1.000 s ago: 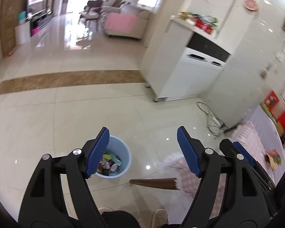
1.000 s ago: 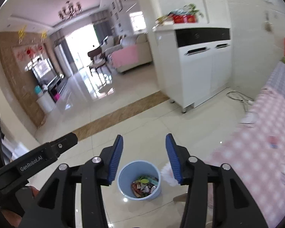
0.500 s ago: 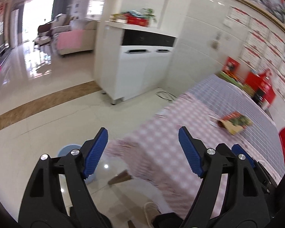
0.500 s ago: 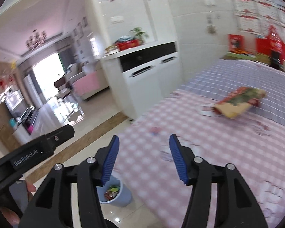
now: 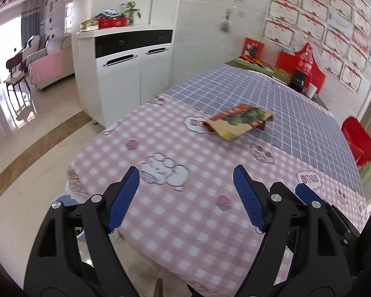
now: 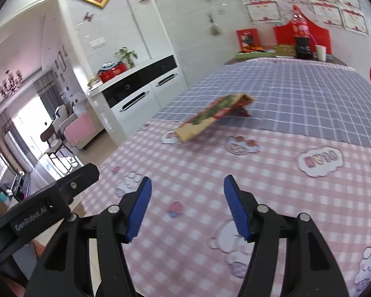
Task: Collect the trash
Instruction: 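Move both tools back toward the cardboard box on the table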
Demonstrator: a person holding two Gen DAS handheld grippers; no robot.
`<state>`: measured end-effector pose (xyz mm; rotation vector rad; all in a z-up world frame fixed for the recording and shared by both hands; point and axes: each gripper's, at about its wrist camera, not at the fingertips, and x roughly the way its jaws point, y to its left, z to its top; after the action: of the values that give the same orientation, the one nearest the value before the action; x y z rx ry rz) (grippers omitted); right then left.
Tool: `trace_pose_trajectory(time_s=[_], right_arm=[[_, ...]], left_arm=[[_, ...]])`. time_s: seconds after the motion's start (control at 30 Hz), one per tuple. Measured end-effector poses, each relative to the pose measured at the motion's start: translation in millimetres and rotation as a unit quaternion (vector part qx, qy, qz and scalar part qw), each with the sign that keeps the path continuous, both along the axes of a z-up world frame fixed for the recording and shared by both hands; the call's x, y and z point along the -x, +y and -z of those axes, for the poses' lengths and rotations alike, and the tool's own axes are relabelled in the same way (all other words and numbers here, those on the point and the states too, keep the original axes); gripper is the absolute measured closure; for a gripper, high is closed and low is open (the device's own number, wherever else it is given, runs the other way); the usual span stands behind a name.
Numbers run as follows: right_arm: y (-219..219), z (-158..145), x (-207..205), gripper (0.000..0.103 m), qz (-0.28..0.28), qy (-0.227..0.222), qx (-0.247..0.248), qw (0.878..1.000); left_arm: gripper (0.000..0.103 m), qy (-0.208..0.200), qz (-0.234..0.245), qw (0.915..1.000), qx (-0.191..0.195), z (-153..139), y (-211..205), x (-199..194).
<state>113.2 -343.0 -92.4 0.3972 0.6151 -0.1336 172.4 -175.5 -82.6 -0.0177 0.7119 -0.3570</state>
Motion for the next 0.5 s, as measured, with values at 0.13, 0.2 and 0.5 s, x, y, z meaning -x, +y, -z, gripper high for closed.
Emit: trace_pose_trajectory(time_s=[0.13,0.2,0.5], right_arm=[[-19,2,15,0.042,0.011,0.001,-0.005,1.0],[-29,3,19,0.042,0.02,0.001,-0.003,1.0],[-65,7,30,0.041,0.042,0.004,-0.009,0.999]], left_arm=[[0.025,0.003,0.012,0.9999,-0.008,1,-24,3],[0.025,0.003,0.015,0.9998,-0.011,1,-33,4],[0.025,0.011,0.025,0.9994,-0.023,7,-65,3]])
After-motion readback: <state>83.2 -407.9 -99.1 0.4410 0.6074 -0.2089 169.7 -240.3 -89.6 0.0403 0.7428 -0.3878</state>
